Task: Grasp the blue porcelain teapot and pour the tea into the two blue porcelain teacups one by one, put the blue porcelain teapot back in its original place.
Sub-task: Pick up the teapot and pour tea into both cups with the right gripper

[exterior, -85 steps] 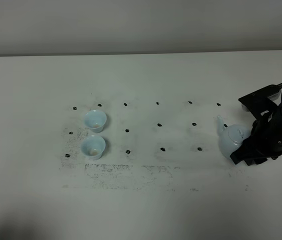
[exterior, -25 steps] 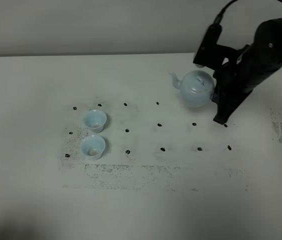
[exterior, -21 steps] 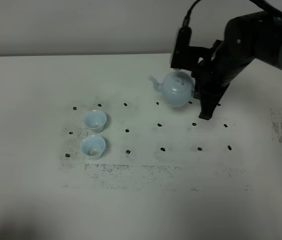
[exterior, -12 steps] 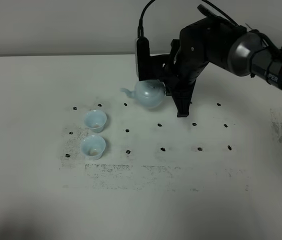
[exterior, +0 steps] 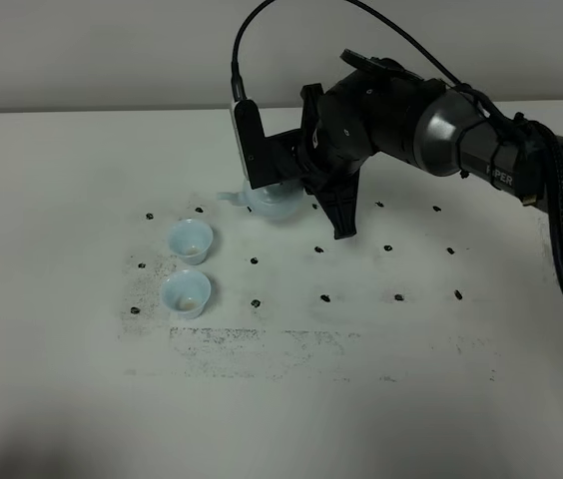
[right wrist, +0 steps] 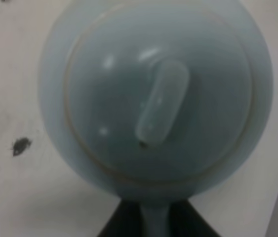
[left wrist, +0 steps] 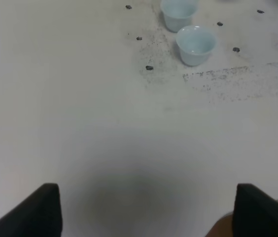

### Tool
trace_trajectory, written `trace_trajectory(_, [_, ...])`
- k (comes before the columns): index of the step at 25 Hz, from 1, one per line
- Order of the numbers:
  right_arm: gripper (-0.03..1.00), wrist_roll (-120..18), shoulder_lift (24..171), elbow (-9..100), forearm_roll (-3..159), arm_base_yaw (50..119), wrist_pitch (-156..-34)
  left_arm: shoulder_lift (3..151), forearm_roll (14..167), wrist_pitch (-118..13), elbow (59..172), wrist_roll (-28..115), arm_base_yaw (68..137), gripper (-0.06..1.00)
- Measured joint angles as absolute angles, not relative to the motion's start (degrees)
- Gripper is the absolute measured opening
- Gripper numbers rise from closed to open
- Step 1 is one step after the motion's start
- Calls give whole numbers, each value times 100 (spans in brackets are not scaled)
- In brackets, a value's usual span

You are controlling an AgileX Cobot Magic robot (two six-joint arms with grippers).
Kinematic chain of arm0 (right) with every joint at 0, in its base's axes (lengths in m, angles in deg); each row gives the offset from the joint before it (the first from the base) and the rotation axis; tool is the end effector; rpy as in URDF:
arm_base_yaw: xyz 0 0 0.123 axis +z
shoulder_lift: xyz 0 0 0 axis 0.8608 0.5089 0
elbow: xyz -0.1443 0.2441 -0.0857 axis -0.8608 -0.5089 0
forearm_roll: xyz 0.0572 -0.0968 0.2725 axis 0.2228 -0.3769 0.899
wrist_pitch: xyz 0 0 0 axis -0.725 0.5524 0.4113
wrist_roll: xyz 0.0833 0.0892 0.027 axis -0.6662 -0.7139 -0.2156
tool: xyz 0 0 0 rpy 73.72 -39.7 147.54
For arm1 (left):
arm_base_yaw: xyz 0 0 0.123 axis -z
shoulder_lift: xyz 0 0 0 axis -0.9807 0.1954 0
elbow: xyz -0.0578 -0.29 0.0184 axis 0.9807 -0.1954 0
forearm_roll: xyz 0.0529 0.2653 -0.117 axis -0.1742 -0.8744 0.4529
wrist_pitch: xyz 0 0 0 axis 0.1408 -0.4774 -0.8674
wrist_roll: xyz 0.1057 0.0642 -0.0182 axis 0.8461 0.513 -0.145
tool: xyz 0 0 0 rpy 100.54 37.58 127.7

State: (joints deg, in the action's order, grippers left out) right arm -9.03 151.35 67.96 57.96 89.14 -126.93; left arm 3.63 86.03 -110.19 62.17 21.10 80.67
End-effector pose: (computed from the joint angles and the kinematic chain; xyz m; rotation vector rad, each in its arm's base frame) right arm 0.4891 0.2597 0.1467 -2.0722 1.6863 -0.4412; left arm 0.0538 -0.0199 0.2684 0.2551 2.0684 -0.0937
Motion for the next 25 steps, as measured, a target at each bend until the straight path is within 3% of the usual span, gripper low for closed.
trace_trajectory(25, [4, -1544, 15487, 6796, 4428, 9402, -11759, 363, 8603, -11019, 6217, 2115, 8067, 68])
